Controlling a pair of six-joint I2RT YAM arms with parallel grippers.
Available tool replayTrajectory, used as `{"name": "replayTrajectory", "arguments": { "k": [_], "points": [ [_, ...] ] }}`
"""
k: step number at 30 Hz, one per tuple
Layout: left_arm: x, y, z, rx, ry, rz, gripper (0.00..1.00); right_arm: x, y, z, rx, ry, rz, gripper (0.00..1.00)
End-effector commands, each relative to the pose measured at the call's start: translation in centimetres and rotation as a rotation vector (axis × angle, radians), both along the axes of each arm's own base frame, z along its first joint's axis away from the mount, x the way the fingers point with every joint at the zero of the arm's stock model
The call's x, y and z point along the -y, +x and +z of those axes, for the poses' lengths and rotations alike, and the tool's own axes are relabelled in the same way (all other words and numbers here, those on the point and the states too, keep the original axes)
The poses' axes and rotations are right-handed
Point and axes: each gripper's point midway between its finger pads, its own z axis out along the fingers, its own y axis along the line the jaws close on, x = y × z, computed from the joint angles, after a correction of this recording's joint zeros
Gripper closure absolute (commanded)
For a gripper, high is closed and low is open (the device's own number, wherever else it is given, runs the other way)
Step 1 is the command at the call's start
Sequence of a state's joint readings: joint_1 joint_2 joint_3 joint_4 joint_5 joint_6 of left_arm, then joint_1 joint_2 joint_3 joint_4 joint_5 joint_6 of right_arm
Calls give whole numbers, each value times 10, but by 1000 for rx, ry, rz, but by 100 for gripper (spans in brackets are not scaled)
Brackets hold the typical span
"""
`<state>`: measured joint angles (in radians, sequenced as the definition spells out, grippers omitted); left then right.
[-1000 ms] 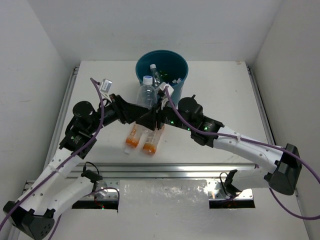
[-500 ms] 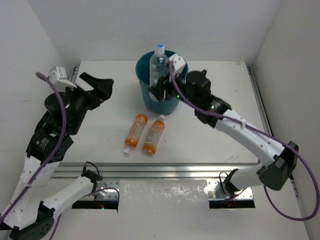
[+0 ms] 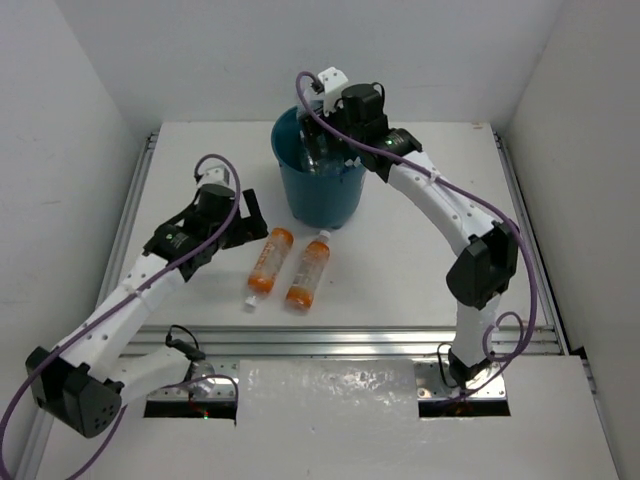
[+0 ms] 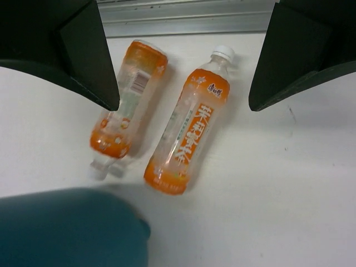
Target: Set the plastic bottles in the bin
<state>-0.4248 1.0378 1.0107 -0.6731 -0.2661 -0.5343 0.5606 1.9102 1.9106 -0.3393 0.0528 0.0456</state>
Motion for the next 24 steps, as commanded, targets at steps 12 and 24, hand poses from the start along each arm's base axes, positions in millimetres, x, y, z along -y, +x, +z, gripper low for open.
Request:
{"name": "replayTrajectory", "arguments": {
  "k": [12, 24],
  "points": [
    [35, 27, -96, -260, 139, -74, 2, 56, -99, 105, 81, 173, -33, 1],
    [22, 28, -182, -412, 252, 94, 90, 35, -244, 47, -73, 387, 322, 1]
  ]
}}
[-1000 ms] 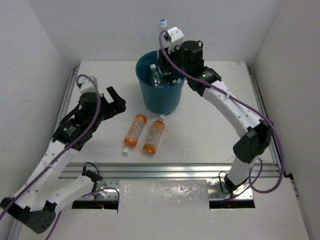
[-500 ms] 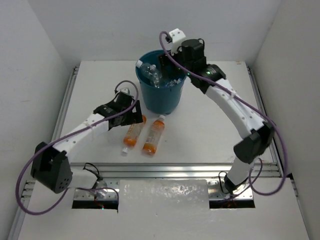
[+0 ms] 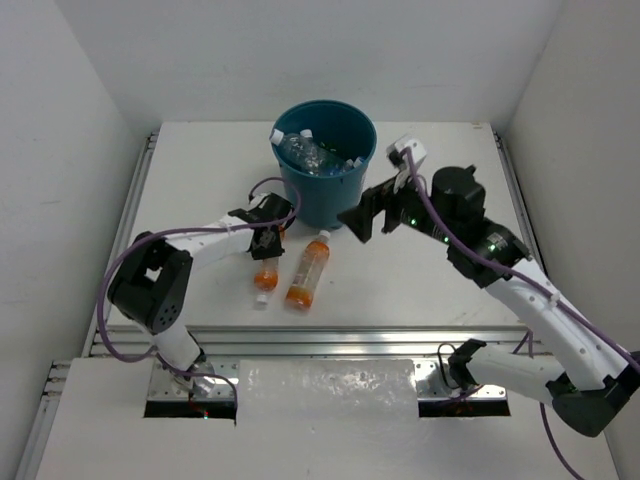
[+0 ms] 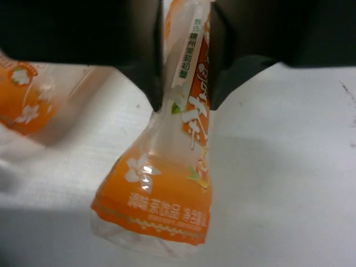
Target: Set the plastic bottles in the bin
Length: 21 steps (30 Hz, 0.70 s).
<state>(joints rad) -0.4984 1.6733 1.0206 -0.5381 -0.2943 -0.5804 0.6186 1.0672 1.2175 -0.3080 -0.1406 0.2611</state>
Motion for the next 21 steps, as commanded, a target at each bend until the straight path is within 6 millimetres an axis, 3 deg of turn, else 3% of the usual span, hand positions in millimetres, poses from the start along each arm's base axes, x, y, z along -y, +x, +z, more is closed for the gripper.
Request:
{"name": "replayTrajectory", "arguments": {
  "k": [1, 2, 4, 5, 7, 8, 10, 11, 13, 14, 16, 19, 21],
  "points": [
    [-19, 2, 1, 56, 72, 125, 96, -30, -35, -18, -60, 73, 166, 1],
    [-25, 1, 8, 85, 78, 166, 98, -34, -42, -22, -64, 71, 191, 1],
    [-40, 4, 48, 199, 87, 237, 100, -48, -57, -40, -97, 61, 258, 1],
    [-46, 2, 79, 275, 66, 257, 100, -60, -72, -48, -144, 82, 341, 1],
    [-39, -1, 113, 360, -11, 242, 100, -74, -85, -62, -173, 136, 434, 1],
    [-29, -5, 147, 449, -118, 195, 100, -85, -97, -69, -197, 156, 507, 1],
    [-12, -13, 177, 512, -245, 128, 100, -98, -100, -73, -211, 192, 530, 1],
    [5, -23, 204, 565, -373, 42, 100, -110, -102, -76, -225, 191, 543, 1],
    [23, -35, 222, 595, -487, -60, 100, -121, -100, -70, -216, 206, 554, 1],
    [41, -46, 244, 624, -604, -151, 100, -128, -100, -62, -218, 228, 562, 1],
    [60, -63, 264, 646, -738, -262, 100, -136, -89, -55, -203, 263, 536, 1],
    [74, -80, 286, 692, -872, -360, 100, -146, -74, -36, -195, 301, 492, 1],
    [76, -87, 296, 716, -912, -388, 100, -149, -68, -38, -209, 298, 461, 1]
  ]
}}
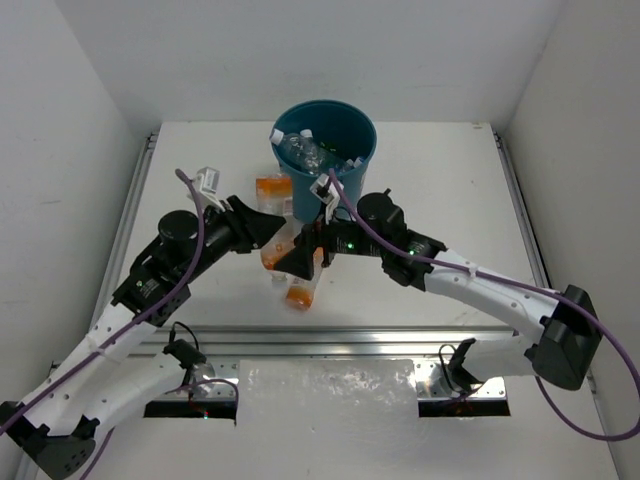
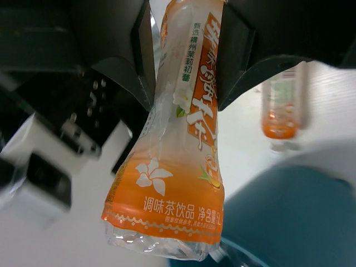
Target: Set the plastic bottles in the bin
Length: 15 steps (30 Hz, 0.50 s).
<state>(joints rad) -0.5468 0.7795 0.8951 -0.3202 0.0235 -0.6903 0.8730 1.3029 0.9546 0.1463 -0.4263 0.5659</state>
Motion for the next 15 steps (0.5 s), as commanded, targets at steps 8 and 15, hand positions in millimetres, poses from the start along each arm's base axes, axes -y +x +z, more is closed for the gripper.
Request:
{"name": "replayTrajectory", "arguments": {
  "k": [8, 15],
  "points": [
    [44, -42, 44, 158, -222, -332, 100, -27, 3, 77, 69, 222, 52, 3],
    [30, -38, 67, 208, -215, -250, 7, -16, 7, 69, 123, 191, 6, 99]
  ]
}}
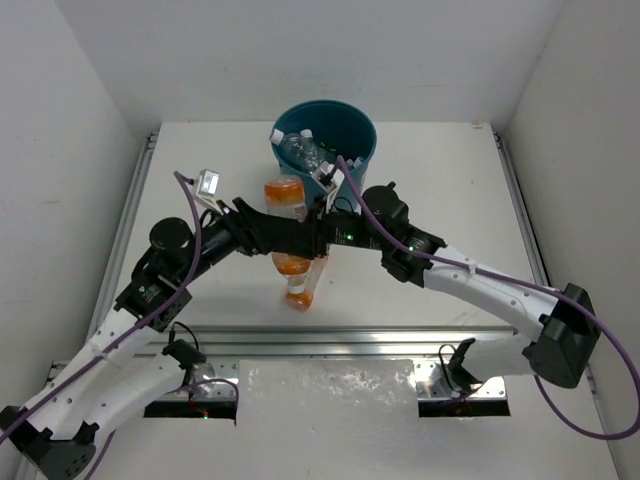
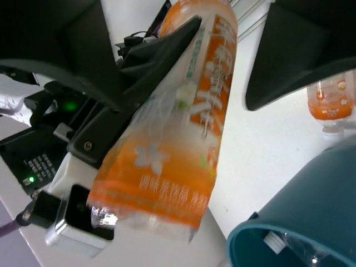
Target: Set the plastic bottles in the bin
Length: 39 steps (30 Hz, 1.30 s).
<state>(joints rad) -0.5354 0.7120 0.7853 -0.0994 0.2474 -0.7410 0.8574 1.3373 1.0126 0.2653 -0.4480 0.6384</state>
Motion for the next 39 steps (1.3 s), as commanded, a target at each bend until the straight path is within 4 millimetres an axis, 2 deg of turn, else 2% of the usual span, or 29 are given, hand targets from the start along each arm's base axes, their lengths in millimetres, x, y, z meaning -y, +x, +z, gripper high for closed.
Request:
{"name": "replayTrajectory", "arguments": {
  "k": [1, 2, 3, 4, 5, 6, 7, 8, 9, 10, 11, 12, 13, 14, 15, 16, 20, 21, 22, 23, 24, 26, 27, 29, 32, 33, 36, 37, 39],
  "points": [
    [-2, -7, 44, 92, -46, 3, 0, 2, -1, 32, 122, 60, -32, 100],
    [-13, -5, 63, 133, -28, 58, 0, 5, 1, 33, 136, 49, -53, 100],
    [-33, 9, 49, 58, 44, 197, 0, 9, 7, 35, 180, 29, -83, 100],
    [-53, 12, 70, 67, 53, 297, 0, 18, 19, 33, 190, -14, -164, 100],
    [-88, 24, 45, -34, 162, 495, 1, 25, 29, 34, 240, -50, -212, 100],
    [-106, 25, 45, -56, 195, 584, 0, 32, 36, 41, 269, -74, -260, 100],
    [-124, 23, 52, -75, 195, 670, 0, 42, 52, 46, 302, -99, -354, 100],
    [-146, 21, 41, -110, 258, 773, 0, 51, 66, 64, 360, -105, -411, 100],
    [-151, 19, 40, -113, 270, 791, 0, 56, 74, 67, 373, -130, -441, 100],
    [-152, 19, 34, -115, 296, 791, 0, 63, 85, 74, 391, -145, -483, 100],
    [-148, 19, 32, -112, 299, 764, 1, 75, 109, 72, 391, -184, -553, 100],
    [-143, 20, 27, -112, 306, 743, 0, 83, 123, 92, 402, -172, -592, 100],
    [-138, 22, 16, -119, 332, 716, 0, 88, 136, 98, 402, -171, -618, 100],
    [-130, 24, 12, -121, 332, 682, 0, 99, 164, 104, 407, -201, -675, 100],
    [-126, 25, 1, -132, 353, 660, 0, 104, 177, 101, 401, -236, -694, 100],
    [-115, 28, -2, -119, 375, 599, 0, 108, 201, 102, 416, -266, -723, 98],
    [-90, 34, -22, -144, 449, 470, 0, 112, 250, 96, 452, -319, -781, 97],
    [-85, 35, -30, -152, 465, 445, 0, 113, 259, 93, 461, -328, -798, 92],
    [-79, 39, -35, -148, 474, 420, 0, 115, 269, 91, 471, -333, -811, 91],
    [-72, 39, -39, -150, 471, 384, 0, 115, 276, 97, 496, -337, -819, 91],
    [-68, 38, -52, -164, 487, 358, 0, 110, 290, 75, 480, -382, -806, 88],
    [-57, 40, -61, -162, 491, 301, 0, 108, 301, 76, 502, -422, -805, 31],
    [-52, 41, -74, -170, 509, 275, 0, 107, 310, 62, 485, -454, -812, 1],
    [-43, 41, -86, -184, 518, 221, 0, 107, 312, 65, 486, -470, -813, 1],
    [-30, 43, -105, -205, 535, 171, 0, 114, 304, 79, 500, -454, -825, 1],
    [-25, 46, -114, -212, 545, 160, 0, 121, 293, 100, 522, -420, -839, 1],
    [-8, 50, -131, -238, 577, 131, 0, 135, 272, 117, 510, -405, -863, 1],
    [-2, 50, -136, -241, 596, 124, 0, 146, 254, 131, 498, -377, -881, 1],
    [8, 55, -153, -282, 639, 132, 0, 159, 230, 131, 462, -376, -877, 1]
  ]
}}
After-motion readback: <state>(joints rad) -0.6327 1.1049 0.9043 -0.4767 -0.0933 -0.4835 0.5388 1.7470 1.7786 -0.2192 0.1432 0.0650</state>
